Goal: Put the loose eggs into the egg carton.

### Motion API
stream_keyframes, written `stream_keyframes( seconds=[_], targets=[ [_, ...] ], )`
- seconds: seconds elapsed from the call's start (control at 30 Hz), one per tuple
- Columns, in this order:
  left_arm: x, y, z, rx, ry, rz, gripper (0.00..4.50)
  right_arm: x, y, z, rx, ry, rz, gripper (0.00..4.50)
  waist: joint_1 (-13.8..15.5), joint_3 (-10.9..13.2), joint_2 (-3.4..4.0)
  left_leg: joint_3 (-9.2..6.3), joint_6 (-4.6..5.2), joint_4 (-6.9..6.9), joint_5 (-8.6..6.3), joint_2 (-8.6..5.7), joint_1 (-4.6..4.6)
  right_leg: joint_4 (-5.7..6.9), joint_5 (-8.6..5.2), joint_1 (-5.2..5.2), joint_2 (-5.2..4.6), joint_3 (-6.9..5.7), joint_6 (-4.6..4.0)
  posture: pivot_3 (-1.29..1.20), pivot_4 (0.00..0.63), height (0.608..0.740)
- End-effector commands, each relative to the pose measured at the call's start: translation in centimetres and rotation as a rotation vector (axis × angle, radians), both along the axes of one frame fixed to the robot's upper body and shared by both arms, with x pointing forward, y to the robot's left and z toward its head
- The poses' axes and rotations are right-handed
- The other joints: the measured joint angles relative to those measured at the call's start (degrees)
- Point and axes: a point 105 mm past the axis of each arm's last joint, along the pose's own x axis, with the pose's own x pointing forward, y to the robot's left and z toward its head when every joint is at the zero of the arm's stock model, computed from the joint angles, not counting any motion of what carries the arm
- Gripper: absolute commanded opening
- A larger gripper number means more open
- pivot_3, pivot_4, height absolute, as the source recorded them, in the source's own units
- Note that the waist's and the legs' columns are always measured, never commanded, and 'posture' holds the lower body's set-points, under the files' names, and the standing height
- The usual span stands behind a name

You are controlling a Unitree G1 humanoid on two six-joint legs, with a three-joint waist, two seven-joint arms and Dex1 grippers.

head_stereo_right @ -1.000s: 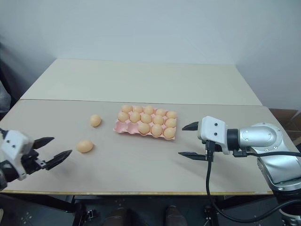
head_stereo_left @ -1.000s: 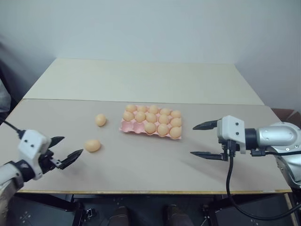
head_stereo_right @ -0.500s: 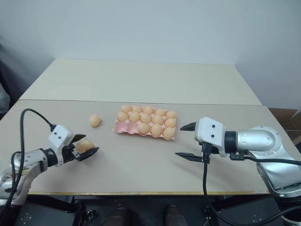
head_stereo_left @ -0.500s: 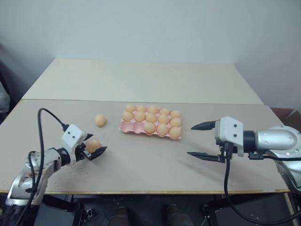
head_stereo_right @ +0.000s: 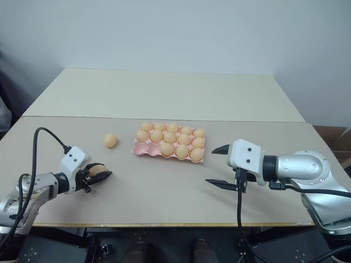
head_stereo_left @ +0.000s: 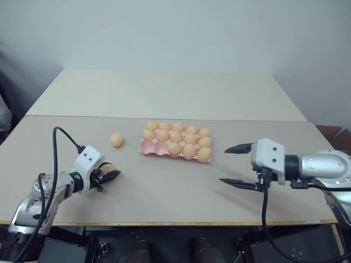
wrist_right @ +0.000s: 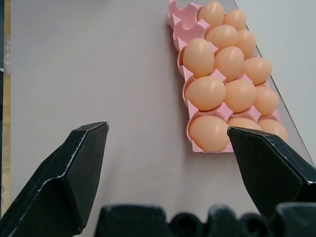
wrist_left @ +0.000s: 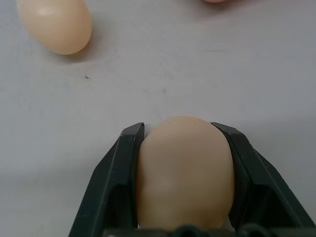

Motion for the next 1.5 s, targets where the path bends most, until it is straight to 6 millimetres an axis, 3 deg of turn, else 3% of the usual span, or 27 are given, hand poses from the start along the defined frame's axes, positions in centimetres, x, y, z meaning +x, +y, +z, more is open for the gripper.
stream_keyframes(
  seconds=[0.03,0.23,0.3,0.43,0.67,0.93,1.2,1.33,1.5],
  targets=[
    [0.2,-0.8,0.9,0.007,-0.050,-0.015,1.82,0.1,-0.1,0.9,-0.006,-0.043,0.000,4.50,0.02,0.00,0.00,0.00,0.00,0.00,0.00,0.00,0.00,0.00,0.00,0.00,0.00,0.00,0.00,0.00,0.150,0.740],
    [-0.5,-5.7,5.7,-0.175,-0.232,-0.270,1.82,0.3,-0.1,0.9,-0.005,-0.054,-0.007,4.50,0.33,0.00,0.00,0.00,0.00,0.00,0.00,-0.01,-0.02,-0.01,0.00,0.01,-0.01,0.01,0.00,0.00,0.150,0.740],
    [0.1,-7.5,7.2,-0.235,-0.271,-0.340,1.82,0.4,0.0,0.9,-0.003,-0.058,-0.009,4.50,0.70,0.00,0.00,0.00,0.00,0.00,0.00,-0.01,-0.03,-0.01,0.00,0.01,0.00,-0.01,0.00,0.00,0.150,0.740],
    [2.0,-10.4,7.8,-0.221,-0.303,-0.450,1.82,0.4,0.1,0.9,0.002,-0.070,-0.016,4.50,1.21,-0.01,0.01,-0.03,0.02,0.01,0.02,-0.05,0.10,-0.02,0.01,0.24,0.07,0.01,0.04,0.00,0.150,0.740],
    [5.7,-13.1,7.4,-0.184,-0.333,-0.491,1.82,-0.1,0.0,0.7,0.009,-0.080,-0.058,4.50,1.17,-0.01,0.01,-0.09,0.06,0.02,0.03,-0.09,0.05,-0.14,0.23,0.31,0.12,0.05,0.42,0.00,0.150,0.740],
    [6.6,-13.8,6.7,-0.194,-0.331,-0.548,1.82,-0.8,-0.5,0.5,0.013,-0.088,-0.116,4.50,1.15,-0.01,0.01,-0.12,0.08,0.02,0.01,-0.08,0.04,-0.14,0.24,0.30,0.13,0.03,0.44,0.00,0.150,0.740],
    [8.4,-14.5,6.2,-0.202,-0.364,-0.487,4.44,-0.6,-0.5,0.7,0.016,-0.093,-0.121,4.50,1.25,-0.01,0.01,-0.13,0.09,0.10,0.02,-0.10,0.02,-0.15,0.26,0.34,0.11,0.03,0.47,0.00,0.150,0.740],
    [8.6,-13.6,6.7,-0.181,-0.407,-0.445,4.48,-0.6,-0.6,0.8,0.010,-0.092,-0.118,4.50,0.96,-0.01,0.01,-0.14,0.10,0.10,0.01,-0.09,0.01,-0.16,0.27,0.33,0.13,0.04,0.49,0.00,0.150,0.740],
    [7.4,-11.5,7.9,-0.233,-0.428,-0.429,4.48,-0.6,-0.7,0.8,0.003,-0.091,-0.115,4.50,0.55,-0.01,0.01,-0.14,0.10,0.10,0.01,-0.05,0.03,-0.15,0.27,0.33,0.15,0.04,0.49,0.00,0.150,0.740]
  ],
)
